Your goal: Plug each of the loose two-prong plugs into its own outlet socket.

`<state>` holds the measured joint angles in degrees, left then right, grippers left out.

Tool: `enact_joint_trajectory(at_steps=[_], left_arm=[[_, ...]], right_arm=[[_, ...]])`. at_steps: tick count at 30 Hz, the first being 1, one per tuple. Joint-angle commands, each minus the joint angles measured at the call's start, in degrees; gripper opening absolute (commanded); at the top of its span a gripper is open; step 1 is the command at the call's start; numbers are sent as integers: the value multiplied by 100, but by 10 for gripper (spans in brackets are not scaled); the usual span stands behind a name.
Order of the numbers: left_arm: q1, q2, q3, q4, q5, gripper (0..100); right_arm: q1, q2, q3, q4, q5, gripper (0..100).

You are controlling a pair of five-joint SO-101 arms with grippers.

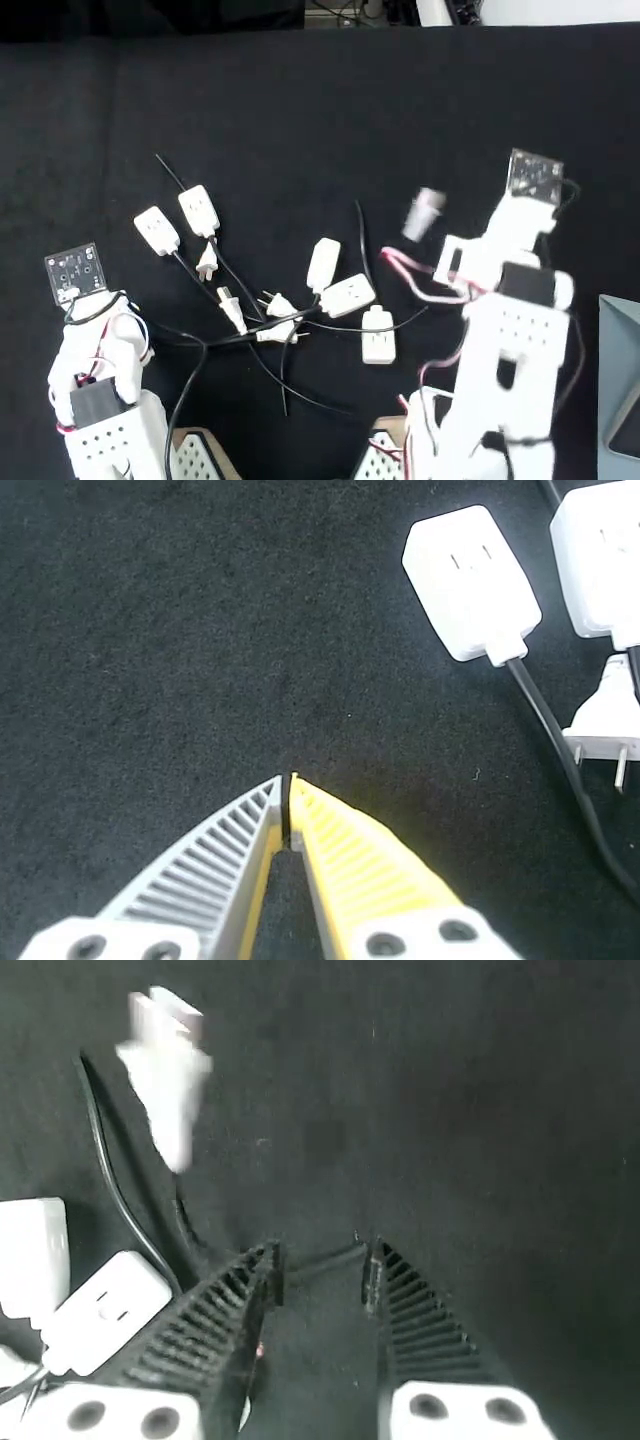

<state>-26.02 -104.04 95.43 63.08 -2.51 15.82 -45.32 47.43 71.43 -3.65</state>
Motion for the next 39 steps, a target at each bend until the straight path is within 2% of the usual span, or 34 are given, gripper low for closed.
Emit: enact_joint_trajectory(at_steps=[1, 11, 15, 18, 30, 39], left_arm=[[-57, -18, -22, -114, -35, 30], [-57, -18, -22, -114, -35, 30], [-57, -18, -22, -114, -35, 30], [-57, -18, -22, -114, -35, 30], [-57, -18, -22, -114, -35, 30], [-57, -18, -31, -114, -35, 30]], right_arm=[[70, 813, -1024, 440, -62, 142], [18, 1279, -1490, 457, -9, 142], [-352, 1349, -1543, 457, 545, 142], [-686, 1508, -1596, 431, 668, 142], [-1996, 2949, -1648, -1371, 677, 142], [-2189, 3996, -1657, -2699, 668, 142]])
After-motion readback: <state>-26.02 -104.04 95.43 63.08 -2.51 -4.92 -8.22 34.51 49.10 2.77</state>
